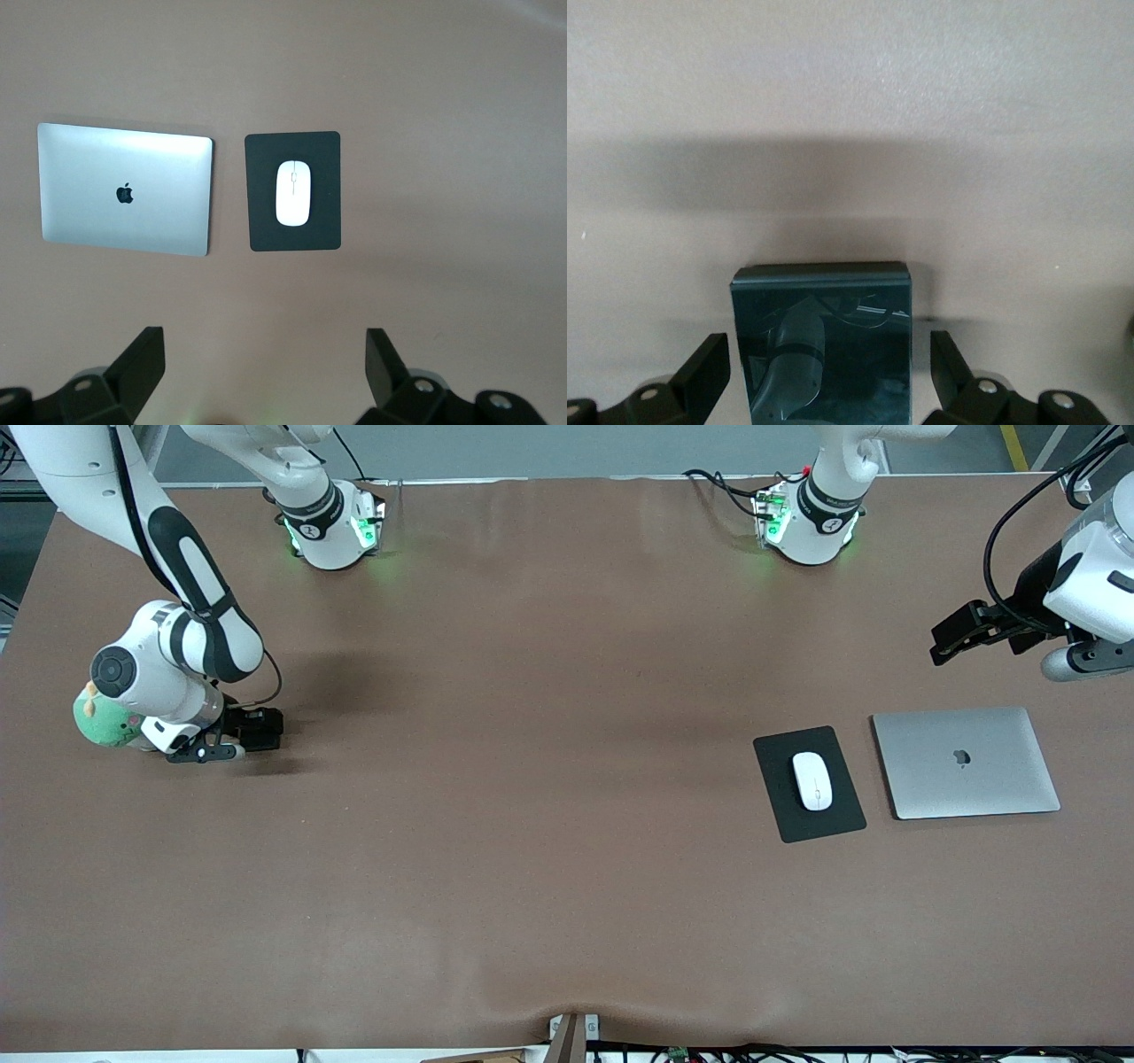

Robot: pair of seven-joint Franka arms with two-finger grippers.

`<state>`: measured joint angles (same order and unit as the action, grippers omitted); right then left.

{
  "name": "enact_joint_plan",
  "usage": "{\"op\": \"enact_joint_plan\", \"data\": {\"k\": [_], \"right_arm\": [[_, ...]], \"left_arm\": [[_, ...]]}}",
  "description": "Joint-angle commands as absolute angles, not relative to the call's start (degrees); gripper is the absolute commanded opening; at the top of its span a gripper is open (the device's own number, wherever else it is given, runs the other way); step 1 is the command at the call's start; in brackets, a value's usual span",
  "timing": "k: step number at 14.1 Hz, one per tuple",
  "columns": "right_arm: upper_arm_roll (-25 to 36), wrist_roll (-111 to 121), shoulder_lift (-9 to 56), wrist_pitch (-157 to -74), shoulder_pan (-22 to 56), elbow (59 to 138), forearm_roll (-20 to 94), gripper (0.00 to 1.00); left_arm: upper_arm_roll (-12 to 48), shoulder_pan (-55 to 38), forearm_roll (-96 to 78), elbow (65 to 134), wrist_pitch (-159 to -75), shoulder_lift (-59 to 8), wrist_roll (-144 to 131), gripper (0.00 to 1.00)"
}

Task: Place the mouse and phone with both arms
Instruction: 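Lower the phone beside the plush toy and open the right gripper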

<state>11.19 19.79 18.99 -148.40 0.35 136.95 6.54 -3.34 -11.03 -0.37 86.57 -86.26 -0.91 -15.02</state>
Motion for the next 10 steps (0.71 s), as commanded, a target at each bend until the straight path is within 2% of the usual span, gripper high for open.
{"op": "enact_joint_plan", "data": {"k": [1,3,7,10], "right_arm": [[10.5,20.2,18.3,-144.2,-0.8,134.7,5.9,1.0],[10.5,20.3,18.1,-138.9,-0.6,131.8,5.9,1.0],[10.5,20.3,17.6,-122.8,-0.8,122.1,5.7,1.0],[10.5,20.3,15.6,-116.9,-0.8,118.5,5.3,1.0]], "left_arm": [[-0.7,-9.2,-0.4,86.7,-86.5,-0.3,-15.4,1.0],[3.9,-4.7,-0.2,86.7,-86.6,-0.2,-14.9,1.0],[5.4,-2.5,-0.1,86.6,-86.6,-0.3,-14.7,1.0],[5.2,-2.5,0.0,86.1,-86.6,-0.4,-14.6,1.0]]}}
